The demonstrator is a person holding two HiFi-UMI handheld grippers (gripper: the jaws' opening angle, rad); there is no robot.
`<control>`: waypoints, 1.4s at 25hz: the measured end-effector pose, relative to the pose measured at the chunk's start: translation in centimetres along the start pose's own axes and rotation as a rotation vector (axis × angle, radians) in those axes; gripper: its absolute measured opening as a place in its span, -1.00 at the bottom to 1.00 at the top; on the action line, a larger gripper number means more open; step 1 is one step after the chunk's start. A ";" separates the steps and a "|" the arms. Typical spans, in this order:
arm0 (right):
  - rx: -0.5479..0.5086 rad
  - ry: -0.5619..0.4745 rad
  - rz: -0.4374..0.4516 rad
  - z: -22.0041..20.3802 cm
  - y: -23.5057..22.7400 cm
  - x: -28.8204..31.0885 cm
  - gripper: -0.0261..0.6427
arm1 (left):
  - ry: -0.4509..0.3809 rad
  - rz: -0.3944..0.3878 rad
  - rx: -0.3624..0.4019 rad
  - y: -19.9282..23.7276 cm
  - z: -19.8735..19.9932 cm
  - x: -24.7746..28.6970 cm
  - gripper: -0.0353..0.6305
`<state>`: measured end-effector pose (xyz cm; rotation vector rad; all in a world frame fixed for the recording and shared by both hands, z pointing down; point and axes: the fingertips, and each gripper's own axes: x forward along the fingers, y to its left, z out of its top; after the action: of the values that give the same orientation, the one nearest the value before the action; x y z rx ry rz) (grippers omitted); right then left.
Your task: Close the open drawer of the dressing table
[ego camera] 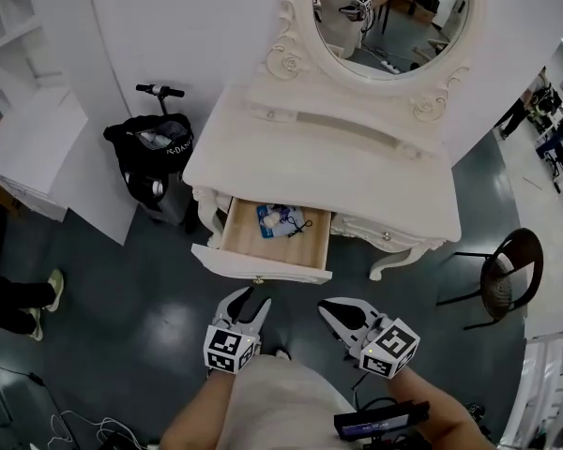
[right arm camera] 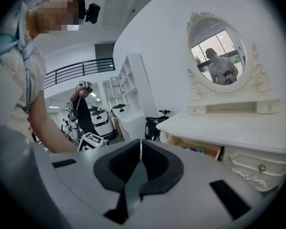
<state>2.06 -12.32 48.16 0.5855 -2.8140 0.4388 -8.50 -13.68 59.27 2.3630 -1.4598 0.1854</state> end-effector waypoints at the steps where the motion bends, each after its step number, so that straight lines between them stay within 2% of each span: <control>1: 0.000 -0.001 -0.006 -0.4 -0.3 0.1 -0.87 | 0.005 0.016 0.008 0.4 -0.7 0.3 -0.41; 8: -0.027 0.007 -0.021 -3.0 -2.3 1.5 -0.87 | 0.006 0.065 0.044 2.2 -4.4 2.9 -0.41; 19: -0.046 -0.009 -0.018 -4.7 -4.3 3.1 -0.87 | 0.106 0.140 0.101 4.7 -9.8 6.1 -0.41; 31: -0.023 -0.004 -0.038 -4.8 -5.7 3.5 -0.87 | 0.209 0.169 0.132 5.7 -11.8 7.8 -0.41; 35: -0.017 -0.001 -0.041 -4.7 -5.9 3.4 -0.87 | 0.209 0.187 0.103 6.3 -11.7 7.8 -0.53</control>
<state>2.29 -17.10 54.90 0.6392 -2.7987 0.4069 -9.62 -18.51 73.91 2.2040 -1.5993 0.5506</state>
